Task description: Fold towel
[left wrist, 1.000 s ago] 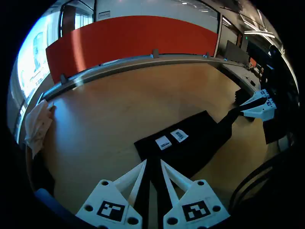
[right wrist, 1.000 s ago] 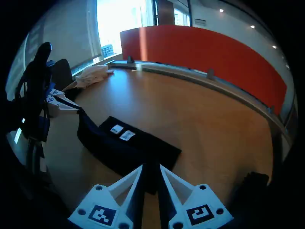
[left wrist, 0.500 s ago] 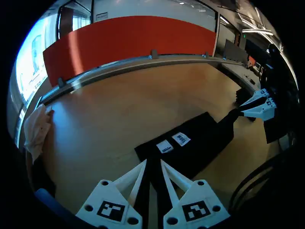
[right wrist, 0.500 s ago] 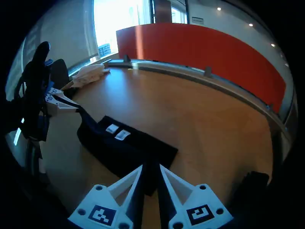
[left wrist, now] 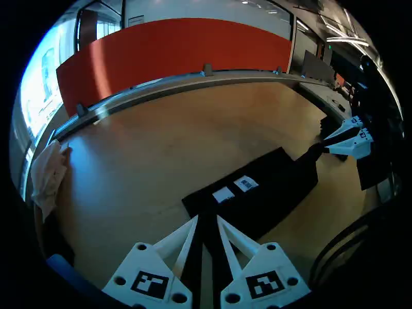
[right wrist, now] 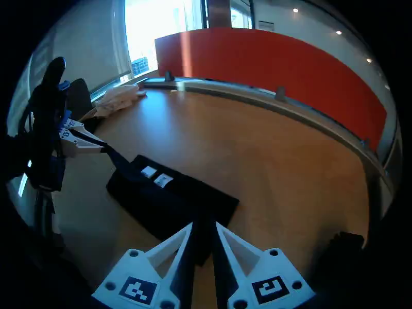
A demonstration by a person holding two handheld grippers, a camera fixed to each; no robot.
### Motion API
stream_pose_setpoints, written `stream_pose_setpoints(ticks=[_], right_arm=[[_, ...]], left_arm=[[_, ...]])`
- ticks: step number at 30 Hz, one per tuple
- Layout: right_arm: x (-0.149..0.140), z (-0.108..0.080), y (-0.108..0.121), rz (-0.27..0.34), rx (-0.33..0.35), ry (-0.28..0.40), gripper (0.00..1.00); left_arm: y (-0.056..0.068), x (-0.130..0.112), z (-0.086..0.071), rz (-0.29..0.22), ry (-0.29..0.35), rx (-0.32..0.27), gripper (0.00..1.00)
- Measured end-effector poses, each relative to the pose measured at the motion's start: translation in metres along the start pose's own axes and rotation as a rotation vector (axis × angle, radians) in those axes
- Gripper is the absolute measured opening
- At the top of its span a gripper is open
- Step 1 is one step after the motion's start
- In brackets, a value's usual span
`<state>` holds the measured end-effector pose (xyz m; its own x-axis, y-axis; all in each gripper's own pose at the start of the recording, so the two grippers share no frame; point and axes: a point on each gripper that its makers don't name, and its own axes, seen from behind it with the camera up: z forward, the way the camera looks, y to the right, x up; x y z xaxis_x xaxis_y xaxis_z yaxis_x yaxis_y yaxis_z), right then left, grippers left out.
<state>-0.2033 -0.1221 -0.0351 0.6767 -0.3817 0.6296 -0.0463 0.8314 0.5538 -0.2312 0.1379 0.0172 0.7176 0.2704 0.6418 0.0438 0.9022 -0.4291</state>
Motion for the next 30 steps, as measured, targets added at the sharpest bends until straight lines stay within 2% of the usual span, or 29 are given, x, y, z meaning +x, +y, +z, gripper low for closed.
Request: stream_pose_setpoints(ticks=[6, 15, 25, 30], right_arm=[[-0.008, 0.01, 0.004, 0.012, -0.003, -0.021, 0.17], [-0.016, 0.028, 0.013, 0.061, -0.016, -0.044, 0.17], [-0.017, 0.044, 0.022, 0.081, -0.041, -0.051, 0.19], [-0.017, 0.053, 0.027, 0.103, -0.056, -0.051, 0.24]], left_arm=[[-0.002, -0.007, 0.01, -0.004, -0.015, 0.006, 0.1], [-0.005, -0.014, 0.03, 0.004, -0.032, 0.013, 0.1], [-0.01, -0.016, 0.044, 0.006, -0.04, 0.029, 0.1], [-0.018, -0.017, 0.052, -0.002, -0.041, 0.061, 0.21]])
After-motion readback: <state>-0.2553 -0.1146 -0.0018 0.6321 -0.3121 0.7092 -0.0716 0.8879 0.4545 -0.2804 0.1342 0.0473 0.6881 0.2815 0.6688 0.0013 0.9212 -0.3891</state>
